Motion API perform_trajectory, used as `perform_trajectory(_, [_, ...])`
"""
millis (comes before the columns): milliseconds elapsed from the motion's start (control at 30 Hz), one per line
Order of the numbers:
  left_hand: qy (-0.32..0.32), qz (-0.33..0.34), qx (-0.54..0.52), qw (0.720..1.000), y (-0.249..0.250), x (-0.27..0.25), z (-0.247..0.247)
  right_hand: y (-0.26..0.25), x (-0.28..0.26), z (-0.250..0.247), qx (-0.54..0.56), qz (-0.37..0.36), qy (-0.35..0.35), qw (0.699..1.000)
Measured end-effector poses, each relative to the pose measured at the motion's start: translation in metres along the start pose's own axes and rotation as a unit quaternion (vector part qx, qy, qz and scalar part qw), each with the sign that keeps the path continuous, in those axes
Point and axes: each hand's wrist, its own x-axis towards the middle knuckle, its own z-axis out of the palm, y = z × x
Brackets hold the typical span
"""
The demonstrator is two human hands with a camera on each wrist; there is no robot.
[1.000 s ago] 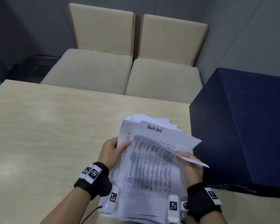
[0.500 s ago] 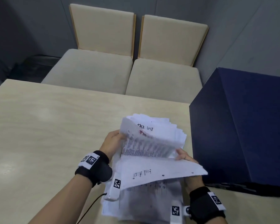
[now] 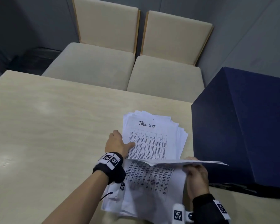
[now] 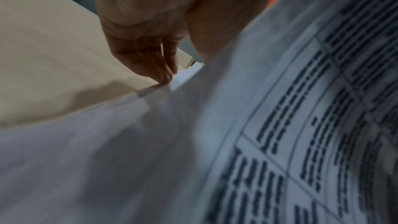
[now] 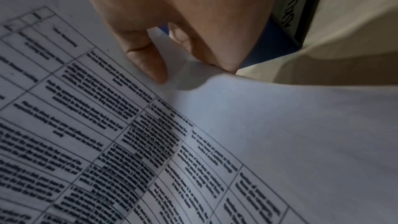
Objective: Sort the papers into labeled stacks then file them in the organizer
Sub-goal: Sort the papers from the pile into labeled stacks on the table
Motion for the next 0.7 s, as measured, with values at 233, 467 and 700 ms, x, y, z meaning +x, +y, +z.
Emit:
perform_trajectory(233, [-0.008,0.04,0.025,0.999,-0.001,0.001,-0.014,-0.012,-0.002,0.011,-0.008,-0.002,-0.037,0.999])
perform_trajectory(467, [0.01,0.192,0.125,0.973,0.008,0.002,-0.052,-0.007,0.013,0.019,-0.004,0.012,-0.042,0.999])
perform_trajectory(700, [-0.259,0.163,-0.246,0.92,-0.001,-0.004,-0.046,0.002,0.016,0.019,-0.055,-0.011,-0.059,0.997])
